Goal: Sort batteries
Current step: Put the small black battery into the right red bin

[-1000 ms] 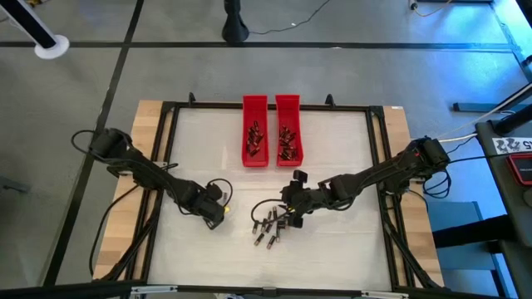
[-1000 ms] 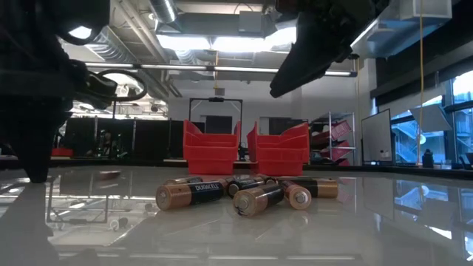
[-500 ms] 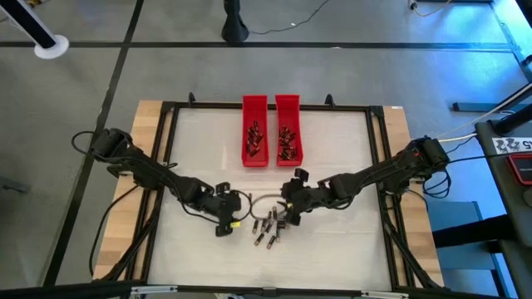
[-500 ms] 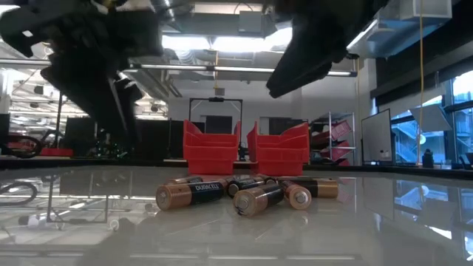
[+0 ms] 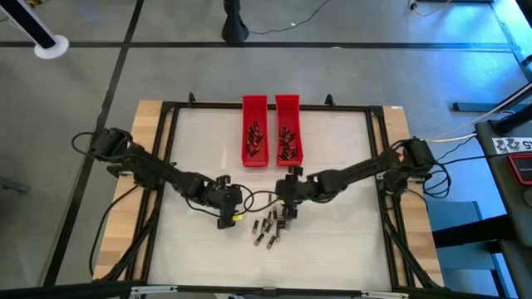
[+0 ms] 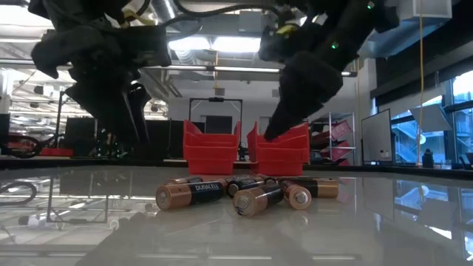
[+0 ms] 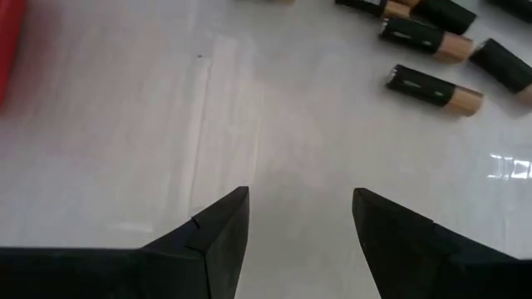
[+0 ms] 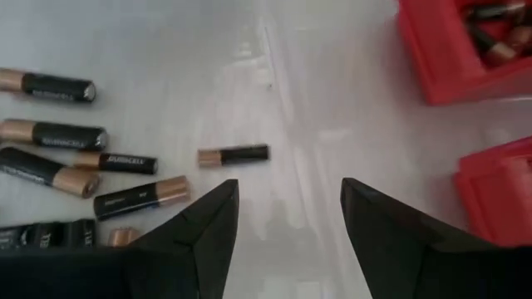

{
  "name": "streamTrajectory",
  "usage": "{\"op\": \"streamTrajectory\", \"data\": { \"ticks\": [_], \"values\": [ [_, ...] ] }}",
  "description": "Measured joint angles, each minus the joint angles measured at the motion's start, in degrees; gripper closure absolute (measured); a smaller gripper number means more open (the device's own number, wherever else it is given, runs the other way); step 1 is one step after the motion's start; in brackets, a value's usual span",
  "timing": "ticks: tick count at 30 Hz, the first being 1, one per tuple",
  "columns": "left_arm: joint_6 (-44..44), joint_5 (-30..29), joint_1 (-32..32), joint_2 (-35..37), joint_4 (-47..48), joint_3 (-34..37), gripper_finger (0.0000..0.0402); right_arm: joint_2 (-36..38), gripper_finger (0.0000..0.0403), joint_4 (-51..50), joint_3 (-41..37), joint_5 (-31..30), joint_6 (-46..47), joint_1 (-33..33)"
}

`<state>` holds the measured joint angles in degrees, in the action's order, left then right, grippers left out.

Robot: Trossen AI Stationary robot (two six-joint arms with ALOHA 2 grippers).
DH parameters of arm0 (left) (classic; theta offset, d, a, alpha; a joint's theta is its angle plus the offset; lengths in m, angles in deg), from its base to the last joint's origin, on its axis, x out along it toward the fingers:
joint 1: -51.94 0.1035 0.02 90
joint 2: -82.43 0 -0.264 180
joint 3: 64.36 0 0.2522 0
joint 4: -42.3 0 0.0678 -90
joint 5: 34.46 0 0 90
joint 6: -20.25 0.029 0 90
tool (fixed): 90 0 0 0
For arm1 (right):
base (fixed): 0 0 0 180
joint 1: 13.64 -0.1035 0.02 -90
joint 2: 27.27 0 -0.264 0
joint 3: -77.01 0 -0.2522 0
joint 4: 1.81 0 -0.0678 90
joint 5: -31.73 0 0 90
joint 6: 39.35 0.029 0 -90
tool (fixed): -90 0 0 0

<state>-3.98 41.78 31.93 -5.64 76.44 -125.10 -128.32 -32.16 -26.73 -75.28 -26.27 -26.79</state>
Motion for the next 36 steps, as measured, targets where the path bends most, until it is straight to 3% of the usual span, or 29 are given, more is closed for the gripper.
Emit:
{"op": "streamTrajectory", "data": {
  "ticks": [13,27,36],
  "values": [
    [2.0,0.0,-0.1,0.1,-0.1,0.0,0.0199,-0.2,0.0184,-6.5,-2.1,6.1,0.1,0.1],
    [1.9,0.0,-0.1,0.1,-0.2,0.0,0.0199,-0.2,0.0063,-11.5,-2.8,7.6,0.8,0.1],
    [1.8,0.0,-0.1,0.1,-0.2,0.0,0.0199,0.3,0.0072,-3.7,-10.5,7.0,0.6,0.0]
  ]
}}
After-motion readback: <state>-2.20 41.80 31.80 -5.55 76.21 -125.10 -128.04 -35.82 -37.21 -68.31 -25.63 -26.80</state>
